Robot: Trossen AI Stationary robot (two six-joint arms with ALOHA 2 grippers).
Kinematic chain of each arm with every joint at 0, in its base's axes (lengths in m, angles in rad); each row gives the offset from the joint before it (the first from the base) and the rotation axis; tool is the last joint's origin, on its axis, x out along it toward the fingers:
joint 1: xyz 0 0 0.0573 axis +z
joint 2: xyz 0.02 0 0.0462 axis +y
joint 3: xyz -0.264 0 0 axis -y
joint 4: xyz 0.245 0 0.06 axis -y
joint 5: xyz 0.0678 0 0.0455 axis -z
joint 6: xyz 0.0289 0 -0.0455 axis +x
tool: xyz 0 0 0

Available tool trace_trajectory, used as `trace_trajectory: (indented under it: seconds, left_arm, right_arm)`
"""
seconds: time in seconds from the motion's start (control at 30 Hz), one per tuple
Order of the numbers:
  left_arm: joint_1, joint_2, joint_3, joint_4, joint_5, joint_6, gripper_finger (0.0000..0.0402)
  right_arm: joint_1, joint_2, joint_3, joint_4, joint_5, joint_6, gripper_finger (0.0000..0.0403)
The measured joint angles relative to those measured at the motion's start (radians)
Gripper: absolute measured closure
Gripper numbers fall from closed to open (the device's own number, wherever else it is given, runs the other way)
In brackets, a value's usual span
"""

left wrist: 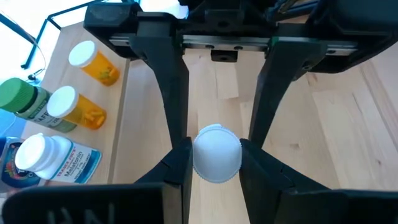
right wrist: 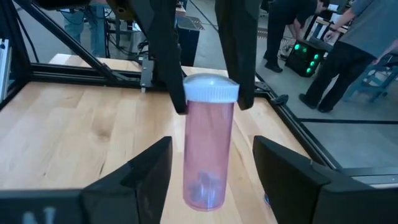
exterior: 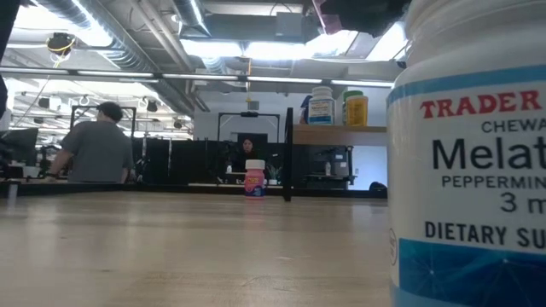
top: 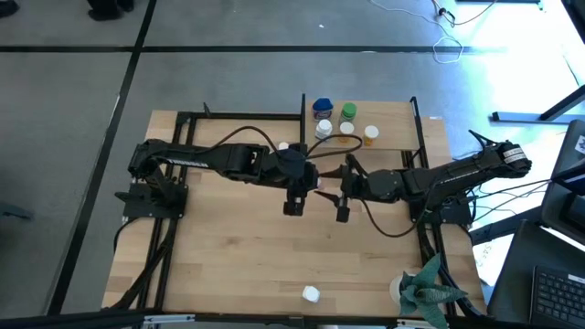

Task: Pick and place medicine bottles onto shelf by color
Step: Put the light pink medicine bottle on the shelf

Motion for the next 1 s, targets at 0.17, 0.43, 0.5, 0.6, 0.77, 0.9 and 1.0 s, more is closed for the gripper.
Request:
trace_trajectory:
  seconds: [0.17,0.43,0.5,0.6,0.77,0.9,1.0]
  left_arm:
    - [0.0,0.0,0.0,0.0,0.0,-0.006,0.0314]
    - [0.0,0.0,0.0,-0.001,-0.013,-0.008,0.0298]
    - [0.0,0.0,0.0,-0.001,-0.026,-0.015,0.029]
    - [0.001,0.0,0.0,-0.001,-0.035,-0.024,0.0279]
    - [0.002,0.0,0.0,-0.001,-0.036,-0.025,0.0267]
    - [0.002,0.0,0.0,-0.001,-0.037,-0.025,0.0263]
    - [0.002,0.0,0.0,-0.001,-0.037,-0.025,0.0263]
  right_arm:
    - [0.0,0.0,0.0,-0.001,0.0,-0.001,0.0213]
    - [0.0,0.0,0.0,-0.002,0.0,-0.001,0.0262]
    - [0.0,0.0,0.0,-0.002,0.002,-0.001,0.0273]
    - [0.0,0.0,0.0,-0.002,0.002,-0.015,0.0288]
    - [0.0,0.0,0.0,-0.002,0.003,-0.023,0.0301]
    - [0.0,0.0,0.0,-0.002,0.002,-0.023,0.03]
    - [0.0,0.0,0.0,-0.002,0.002,-0.023,0.03]
